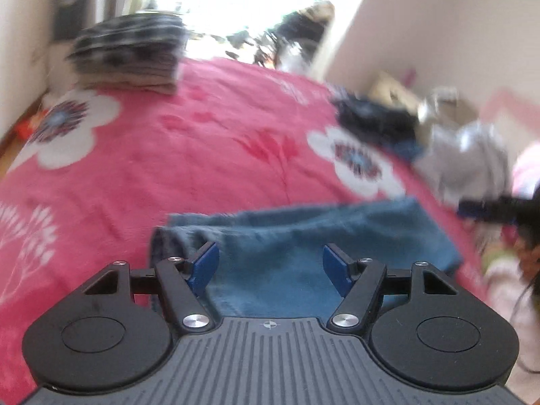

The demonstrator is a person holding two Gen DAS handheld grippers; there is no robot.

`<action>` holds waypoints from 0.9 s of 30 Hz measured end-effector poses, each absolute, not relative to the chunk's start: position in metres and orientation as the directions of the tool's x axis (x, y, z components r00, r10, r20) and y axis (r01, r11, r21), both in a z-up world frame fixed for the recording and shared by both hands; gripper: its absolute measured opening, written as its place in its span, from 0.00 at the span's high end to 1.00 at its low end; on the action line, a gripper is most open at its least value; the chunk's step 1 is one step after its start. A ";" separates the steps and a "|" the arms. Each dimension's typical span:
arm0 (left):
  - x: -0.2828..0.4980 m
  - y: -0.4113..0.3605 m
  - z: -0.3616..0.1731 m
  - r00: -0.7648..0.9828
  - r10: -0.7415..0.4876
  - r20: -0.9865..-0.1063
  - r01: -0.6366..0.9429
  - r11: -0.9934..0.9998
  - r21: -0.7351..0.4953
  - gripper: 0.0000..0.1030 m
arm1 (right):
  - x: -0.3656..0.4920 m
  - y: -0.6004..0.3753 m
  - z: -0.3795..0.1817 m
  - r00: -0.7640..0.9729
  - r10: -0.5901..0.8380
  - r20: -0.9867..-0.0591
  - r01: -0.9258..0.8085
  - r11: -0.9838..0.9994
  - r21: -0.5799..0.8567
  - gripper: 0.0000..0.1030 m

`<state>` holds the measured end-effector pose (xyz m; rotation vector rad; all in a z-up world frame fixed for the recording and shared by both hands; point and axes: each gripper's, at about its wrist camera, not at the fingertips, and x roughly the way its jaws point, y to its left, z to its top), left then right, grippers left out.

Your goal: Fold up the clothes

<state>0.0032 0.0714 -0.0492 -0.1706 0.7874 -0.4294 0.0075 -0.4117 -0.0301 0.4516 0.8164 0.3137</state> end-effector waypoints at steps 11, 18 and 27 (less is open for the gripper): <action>0.004 0.052 -0.069 0.627 -0.296 -0.720 0.331 0.938 -0.097 0.38 | 0.002 -0.399 -0.053 0.655 0.189 -0.732 0.096 0.940 0.329 0.80; -0.018 0.003 -0.026 0.597 -0.450 -0.664 0.555 0.829 -0.063 0.31 | -0.057 -0.395 -0.063 0.602 0.475 -0.642 0.163 0.714 0.681 0.68; -0.078 -0.103 -0.068 0.442 -0.493 -0.749 0.819 0.562 0.114 0.33 | -0.048 -0.376 -0.108 0.515 0.611 -0.601 0.276 0.546 0.791 0.66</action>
